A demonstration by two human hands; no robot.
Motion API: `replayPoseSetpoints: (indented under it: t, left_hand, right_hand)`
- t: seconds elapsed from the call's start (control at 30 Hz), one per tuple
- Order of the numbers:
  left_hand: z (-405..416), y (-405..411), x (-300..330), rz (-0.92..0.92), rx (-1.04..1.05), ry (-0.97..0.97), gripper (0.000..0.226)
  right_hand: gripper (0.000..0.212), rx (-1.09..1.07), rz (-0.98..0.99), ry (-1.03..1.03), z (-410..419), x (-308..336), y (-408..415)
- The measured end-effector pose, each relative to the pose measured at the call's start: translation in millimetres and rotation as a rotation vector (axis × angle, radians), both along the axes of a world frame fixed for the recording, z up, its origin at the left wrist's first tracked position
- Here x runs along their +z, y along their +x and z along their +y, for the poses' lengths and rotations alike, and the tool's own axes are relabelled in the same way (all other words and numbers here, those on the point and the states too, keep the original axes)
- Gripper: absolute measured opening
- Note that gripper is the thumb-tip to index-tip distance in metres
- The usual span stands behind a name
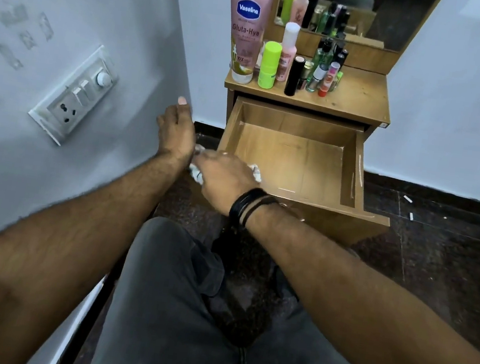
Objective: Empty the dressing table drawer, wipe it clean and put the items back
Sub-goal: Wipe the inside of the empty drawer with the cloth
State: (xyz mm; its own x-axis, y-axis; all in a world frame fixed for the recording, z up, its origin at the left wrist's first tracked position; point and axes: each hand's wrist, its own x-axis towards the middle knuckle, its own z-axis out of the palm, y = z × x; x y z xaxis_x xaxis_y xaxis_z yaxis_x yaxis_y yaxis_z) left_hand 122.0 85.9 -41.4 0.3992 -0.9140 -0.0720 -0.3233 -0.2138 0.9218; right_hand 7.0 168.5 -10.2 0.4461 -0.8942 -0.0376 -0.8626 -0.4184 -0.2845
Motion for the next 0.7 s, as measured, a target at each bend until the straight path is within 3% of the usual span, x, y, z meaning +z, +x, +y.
replayPoseSetpoints:
  t: [0.2,0.43,0.57,0.7]
  left_hand:
    - [15,10,-1,-0.033,-0.01,0.011,0.06]
    - [29,3,-7,-0.066,-0.07,0.034,0.059]
    - [35,-1,-6,-0.102,-0.095,0.027,0.058]
    - [41,-3,-3,-0.147,-0.11,0.02,0.056]
  right_hand:
    - [0.048,-0.017,0.112,-0.116,39,-19,-47]
    - [0.042,-0.397,0.133,-0.15,70,-20,-129]
    - [0.04,-0.496,0.138,-0.098,63,-23,-108]
    - [0.041,-0.427,0.105,-0.008,47,-21,-41]
